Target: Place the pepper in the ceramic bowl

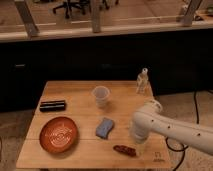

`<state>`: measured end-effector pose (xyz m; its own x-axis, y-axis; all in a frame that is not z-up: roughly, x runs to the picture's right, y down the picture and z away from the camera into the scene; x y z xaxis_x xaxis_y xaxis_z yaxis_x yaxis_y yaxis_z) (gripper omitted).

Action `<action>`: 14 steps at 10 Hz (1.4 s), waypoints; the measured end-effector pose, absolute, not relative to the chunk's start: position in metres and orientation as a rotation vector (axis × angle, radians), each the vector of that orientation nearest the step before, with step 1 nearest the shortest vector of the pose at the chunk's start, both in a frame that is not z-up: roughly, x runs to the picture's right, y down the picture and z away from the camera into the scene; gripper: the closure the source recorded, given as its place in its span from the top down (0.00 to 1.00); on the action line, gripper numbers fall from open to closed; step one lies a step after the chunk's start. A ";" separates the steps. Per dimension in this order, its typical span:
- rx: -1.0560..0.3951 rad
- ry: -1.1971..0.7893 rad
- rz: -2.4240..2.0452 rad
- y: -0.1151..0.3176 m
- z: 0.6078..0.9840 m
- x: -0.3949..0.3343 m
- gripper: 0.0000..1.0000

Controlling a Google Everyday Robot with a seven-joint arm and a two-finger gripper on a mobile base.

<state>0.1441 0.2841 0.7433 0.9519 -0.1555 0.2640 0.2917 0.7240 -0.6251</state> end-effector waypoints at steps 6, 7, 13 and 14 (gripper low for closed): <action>-0.726 -0.207 -0.206 0.302 0.749 0.139 0.80; -0.726 -0.211 -0.204 0.304 0.750 0.137 0.80; -0.719 -0.219 -0.178 0.314 0.755 0.128 0.80; -0.716 -0.218 -0.173 0.315 0.756 0.127 0.77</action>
